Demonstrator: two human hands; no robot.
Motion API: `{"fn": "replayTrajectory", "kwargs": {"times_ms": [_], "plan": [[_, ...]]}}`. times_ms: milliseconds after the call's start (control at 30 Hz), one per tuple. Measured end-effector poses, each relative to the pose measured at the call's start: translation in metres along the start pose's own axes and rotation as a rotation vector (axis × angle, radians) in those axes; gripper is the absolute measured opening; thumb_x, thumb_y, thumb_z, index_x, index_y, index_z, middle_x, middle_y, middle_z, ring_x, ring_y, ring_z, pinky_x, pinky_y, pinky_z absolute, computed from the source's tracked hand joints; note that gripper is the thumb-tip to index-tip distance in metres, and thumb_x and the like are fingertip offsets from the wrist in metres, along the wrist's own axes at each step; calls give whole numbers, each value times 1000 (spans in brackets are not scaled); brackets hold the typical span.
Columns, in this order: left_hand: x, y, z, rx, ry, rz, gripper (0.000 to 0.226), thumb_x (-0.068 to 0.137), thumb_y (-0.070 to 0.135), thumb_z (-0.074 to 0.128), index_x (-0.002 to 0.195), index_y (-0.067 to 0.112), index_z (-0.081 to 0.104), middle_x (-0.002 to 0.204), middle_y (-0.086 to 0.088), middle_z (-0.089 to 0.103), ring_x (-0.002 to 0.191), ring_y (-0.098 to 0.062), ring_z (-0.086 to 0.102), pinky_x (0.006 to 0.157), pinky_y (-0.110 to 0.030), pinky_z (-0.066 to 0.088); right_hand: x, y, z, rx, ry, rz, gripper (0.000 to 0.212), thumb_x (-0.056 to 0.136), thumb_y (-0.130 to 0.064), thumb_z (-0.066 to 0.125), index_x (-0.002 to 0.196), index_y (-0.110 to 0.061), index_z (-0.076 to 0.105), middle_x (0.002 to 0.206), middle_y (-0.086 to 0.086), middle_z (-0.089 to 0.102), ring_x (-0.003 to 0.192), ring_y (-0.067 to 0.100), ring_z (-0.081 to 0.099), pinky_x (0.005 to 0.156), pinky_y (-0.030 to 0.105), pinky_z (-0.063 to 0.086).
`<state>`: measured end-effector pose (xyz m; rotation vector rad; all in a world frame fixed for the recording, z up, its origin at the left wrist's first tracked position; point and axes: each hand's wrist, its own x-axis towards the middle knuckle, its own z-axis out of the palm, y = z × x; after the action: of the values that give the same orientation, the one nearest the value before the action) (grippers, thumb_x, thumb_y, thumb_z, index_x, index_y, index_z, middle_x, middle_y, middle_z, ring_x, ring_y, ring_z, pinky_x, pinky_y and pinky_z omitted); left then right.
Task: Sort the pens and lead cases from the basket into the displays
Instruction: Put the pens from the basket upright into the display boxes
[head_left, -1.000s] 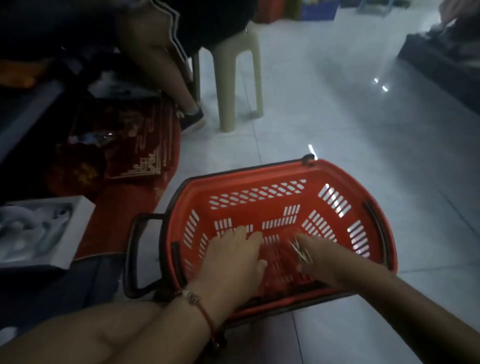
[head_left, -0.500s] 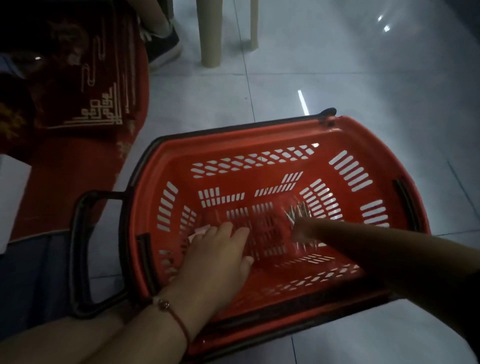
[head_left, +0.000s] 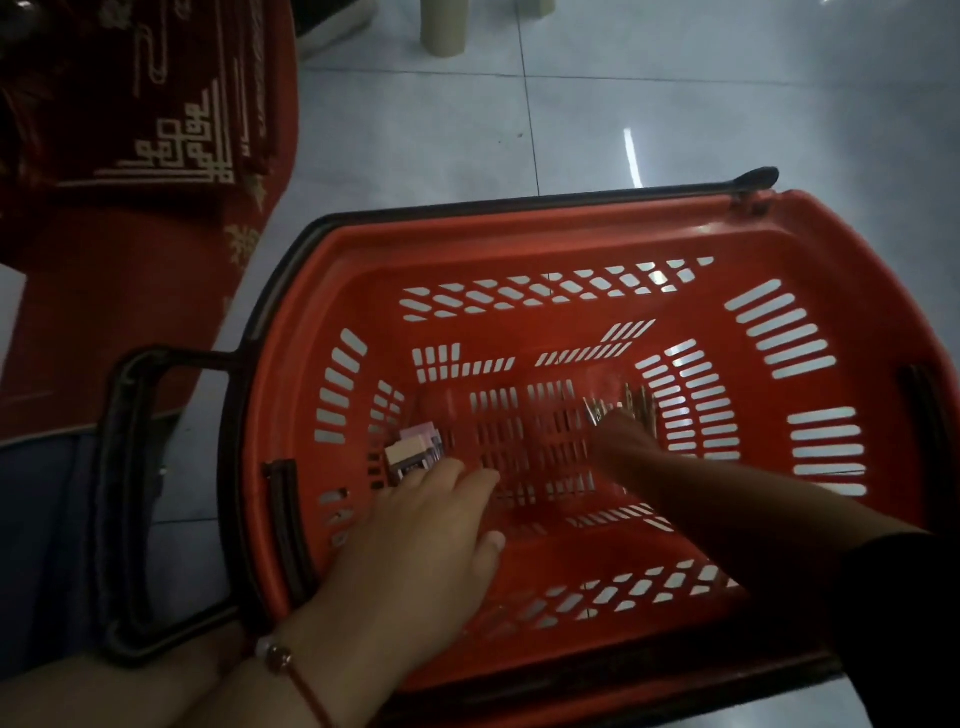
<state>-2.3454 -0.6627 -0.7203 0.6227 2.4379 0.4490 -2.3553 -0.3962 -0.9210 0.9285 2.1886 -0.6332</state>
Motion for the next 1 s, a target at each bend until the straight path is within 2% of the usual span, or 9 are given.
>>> {"fn": "replayTrajectory", "kwargs": {"times_ms": [167,267,367,500,567,700,800,867,1000], "plan": [[1,-1,-1,-10,-26,-10,54,98,51,43,148,38,26,145,19,34,133,-5,33,108,-32,35,1,0,4,33,-19,-4,9,99,-6,48,107,-4,52,89,9,63,69,17,63,55,25,54],[-1,2,-2,-18,-45,-7,54,98,51,43,148,38,27,146,18,35,134,-6,33,108,-32,36,-8,-1,6,210,-110,23,33,104,-21,46,132,-3,45,99,4,65,72,18,65,53,19,49],[-2,5,-5,-56,-42,-3,53,99,48,43,148,37,28,147,17,36,135,-6,33,109,-28,34,-27,-21,5,182,-212,66,32,106,-22,42,130,-4,52,84,5,56,62,12,52,46,17,40],[0,7,-8,-244,-45,-107,49,99,46,44,146,34,36,147,12,42,134,-7,39,106,-25,33,-97,-70,-30,378,-424,-134,36,108,-31,30,117,-10,58,103,7,65,91,18,63,80,31,49],[4,7,-11,-421,-13,-223,49,98,51,44,143,32,42,145,8,46,131,-9,44,107,-26,35,-138,-85,-51,532,-550,-220,33,107,-31,31,106,-17,62,102,3,69,92,13,65,78,29,50],[10,13,-22,-965,-32,-447,78,76,81,48,134,29,54,131,6,60,119,-13,56,105,-39,43,-193,-100,-70,629,-681,-475,37,101,-38,45,127,-17,61,125,5,68,117,20,63,103,44,50],[1,25,-31,-1344,-28,-487,53,87,61,59,125,23,58,114,2,69,101,-13,67,91,-33,54,-230,-105,-78,500,-598,-667,26,100,-11,45,115,-23,63,106,-4,74,98,10,69,86,34,56],[-6,31,-33,-1360,55,-472,41,92,53,56,123,27,54,112,6,67,98,-7,64,81,-24,53,-247,-107,-80,450,-496,-725,25,97,-14,47,109,-25,66,101,19,71,83,30,66,74,49,53],[-29,40,-44,-1303,145,-475,88,66,86,52,136,32,49,125,2,63,110,-16,62,94,-38,52,-268,-106,-90,482,-518,-687,23,101,-14,48,107,-12,69,93,19,74,80,35,70,71,41,58]]}}
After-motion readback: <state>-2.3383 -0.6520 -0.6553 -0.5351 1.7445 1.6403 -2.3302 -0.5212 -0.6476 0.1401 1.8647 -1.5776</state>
